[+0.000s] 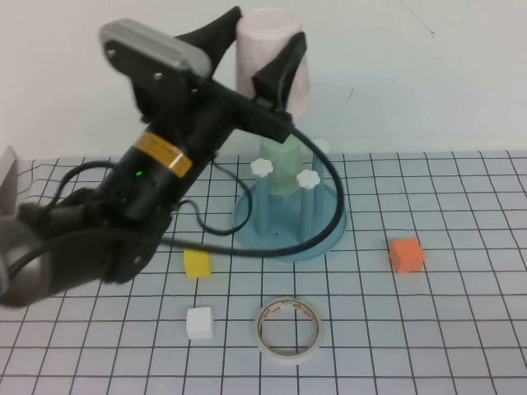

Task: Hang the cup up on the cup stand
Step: Place the cup on the cup holder

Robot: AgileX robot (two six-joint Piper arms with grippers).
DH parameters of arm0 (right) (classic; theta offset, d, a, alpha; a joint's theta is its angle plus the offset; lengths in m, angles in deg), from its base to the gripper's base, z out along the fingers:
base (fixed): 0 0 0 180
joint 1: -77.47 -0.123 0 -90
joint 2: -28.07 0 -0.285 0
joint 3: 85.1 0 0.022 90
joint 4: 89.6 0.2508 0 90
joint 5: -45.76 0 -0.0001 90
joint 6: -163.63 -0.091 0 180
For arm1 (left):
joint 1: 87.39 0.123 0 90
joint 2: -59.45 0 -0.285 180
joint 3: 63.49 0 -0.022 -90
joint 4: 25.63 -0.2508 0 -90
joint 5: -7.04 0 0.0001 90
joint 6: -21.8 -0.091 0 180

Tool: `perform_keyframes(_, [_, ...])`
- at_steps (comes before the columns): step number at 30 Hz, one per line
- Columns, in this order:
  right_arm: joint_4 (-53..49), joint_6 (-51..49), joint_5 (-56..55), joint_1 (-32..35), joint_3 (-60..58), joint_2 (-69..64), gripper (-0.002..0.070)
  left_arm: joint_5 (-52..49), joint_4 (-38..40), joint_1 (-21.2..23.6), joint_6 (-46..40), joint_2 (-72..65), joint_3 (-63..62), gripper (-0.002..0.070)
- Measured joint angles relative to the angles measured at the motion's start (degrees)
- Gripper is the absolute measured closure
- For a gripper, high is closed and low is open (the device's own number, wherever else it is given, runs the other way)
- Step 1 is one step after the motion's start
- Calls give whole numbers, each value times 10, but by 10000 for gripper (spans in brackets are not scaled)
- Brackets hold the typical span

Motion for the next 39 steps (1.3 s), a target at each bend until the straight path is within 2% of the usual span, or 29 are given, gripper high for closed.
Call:
perform_keyframes(16, [0,0,0,0,0,0,678,-99,-49,0,1,-262,-261,130])
perform_keyframes(22, [0,0,0,0,0,0,678,-137,-69,0,20,-307,-312,130])
perform_keyframes(39, [0,0,1,0,0,0,678,-141,-66,-11,67,-389,-406,130])
